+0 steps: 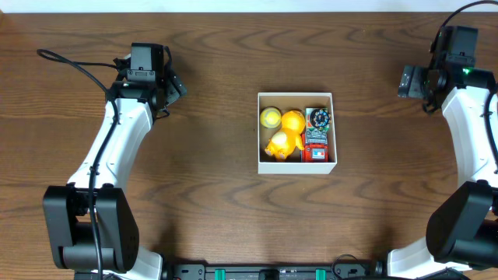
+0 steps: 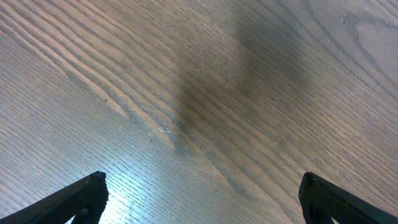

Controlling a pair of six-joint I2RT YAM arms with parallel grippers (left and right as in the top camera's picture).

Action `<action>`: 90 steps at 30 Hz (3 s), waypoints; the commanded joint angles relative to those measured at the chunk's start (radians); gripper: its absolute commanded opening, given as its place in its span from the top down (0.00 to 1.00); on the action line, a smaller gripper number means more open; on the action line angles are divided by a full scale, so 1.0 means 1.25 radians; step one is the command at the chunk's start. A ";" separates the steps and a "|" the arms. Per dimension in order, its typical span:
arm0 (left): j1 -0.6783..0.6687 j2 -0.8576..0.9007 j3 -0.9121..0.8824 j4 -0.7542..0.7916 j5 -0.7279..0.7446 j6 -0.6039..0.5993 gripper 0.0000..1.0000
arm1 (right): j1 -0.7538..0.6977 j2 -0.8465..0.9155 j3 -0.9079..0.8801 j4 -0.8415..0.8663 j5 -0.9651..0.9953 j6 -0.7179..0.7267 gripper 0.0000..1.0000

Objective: Pack container

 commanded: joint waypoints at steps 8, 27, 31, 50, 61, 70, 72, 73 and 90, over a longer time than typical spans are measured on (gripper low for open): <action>0.002 0.000 0.008 -0.002 -0.010 0.008 0.02 | -0.002 -0.030 0.008 0.103 -0.174 0.062 0.01; 0.002 0.001 0.008 -0.003 -0.010 0.008 0.02 | 0.005 -0.583 -0.007 0.037 -0.186 0.043 0.01; 0.002 0.000 0.008 -0.002 -0.010 0.008 0.02 | 0.022 -0.712 -0.081 0.026 -0.186 0.044 0.01; 0.002 0.000 0.008 -0.002 -0.010 0.008 0.02 | 0.071 -1.289 -0.867 0.484 -0.197 -0.006 0.01; 0.002 0.000 0.008 -0.002 -0.010 0.008 0.02 | 0.124 -1.350 -1.062 0.619 -0.215 -0.092 0.01; 0.002 0.000 0.008 -0.002 -0.010 0.008 0.02 | 0.128 -1.379 -1.113 0.619 -0.217 -0.091 0.01; 0.002 0.000 0.008 -0.003 -0.010 0.008 0.02 | 0.128 -1.379 -1.123 0.619 -0.223 -0.091 0.01; 0.002 0.000 0.008 -0.002 -0.010 0.008 0.02 | 0.128 -1.379 -1.129 0.619 -0.226 -0.091 0.01; 0.002 0.001 0.008 -0.002 -0.010 0.008 0.02 | 0.127 -1.371 -1.151 0.564 -0.228 -0.091 0.01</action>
